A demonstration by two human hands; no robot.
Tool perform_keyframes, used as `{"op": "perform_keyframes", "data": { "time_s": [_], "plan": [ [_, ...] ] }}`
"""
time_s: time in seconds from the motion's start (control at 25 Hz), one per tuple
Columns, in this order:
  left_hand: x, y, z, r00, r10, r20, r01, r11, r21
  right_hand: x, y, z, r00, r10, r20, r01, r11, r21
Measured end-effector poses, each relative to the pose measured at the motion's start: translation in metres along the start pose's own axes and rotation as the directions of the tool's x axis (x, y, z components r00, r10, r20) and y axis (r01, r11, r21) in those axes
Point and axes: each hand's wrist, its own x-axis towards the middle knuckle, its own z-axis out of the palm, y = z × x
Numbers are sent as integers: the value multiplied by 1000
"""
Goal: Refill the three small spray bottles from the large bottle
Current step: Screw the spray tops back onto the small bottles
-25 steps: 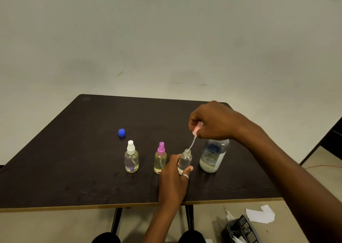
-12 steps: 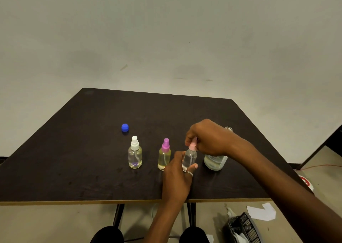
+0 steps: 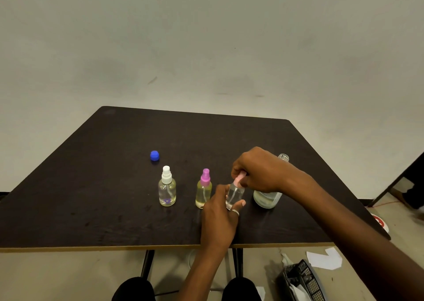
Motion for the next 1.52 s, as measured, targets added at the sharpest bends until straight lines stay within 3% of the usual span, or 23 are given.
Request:
{"op": "perform_keyframes", "data": {
  "time_s": [0.2,0.36,0.68,0.76,0.88,0.96,1.12,1.36,1.52],
  "plan": [
    [0,-2,1,1000,7,-4,-7,1000,11,0,0,6,994,111,-19,-113,988,-106],
    [1,-2,1,1000,-1,2,1,1000,18,-1,-5,13,981,144,-132,-175,947,-269],
    [2,-1,1,1000,-8,-1,8,1000,12,-2,-9,12,944,228,-238,-275,943,-188],
    [2,-2,1,1000,-15,-6,15,1000,10,-3,-3,4,959,176,-220,-218,959,-180],
    [2,-2,2,1000,-24,-6,24,1000,13,-4,6,-7,999,32,-14,-33,997,-65],
    [2,-2,1,1000,-29,-3,29,999,22,-4,6,-2,999,-31,43,32,999,-32],
    [1,-1,0,1000,-3,0,3,1000,5,-3,4,8,1000,-3,0,3,999,-42],
    [0,0,0,1000,5,1,-5,1000,2,-1,0,17,984,124,-127,-155,950,-273],
    [0,2,-1,1000,3,1,-3,1000,2,1,-5,24,959,194,-207,-247,930,-273]
  ]
}}
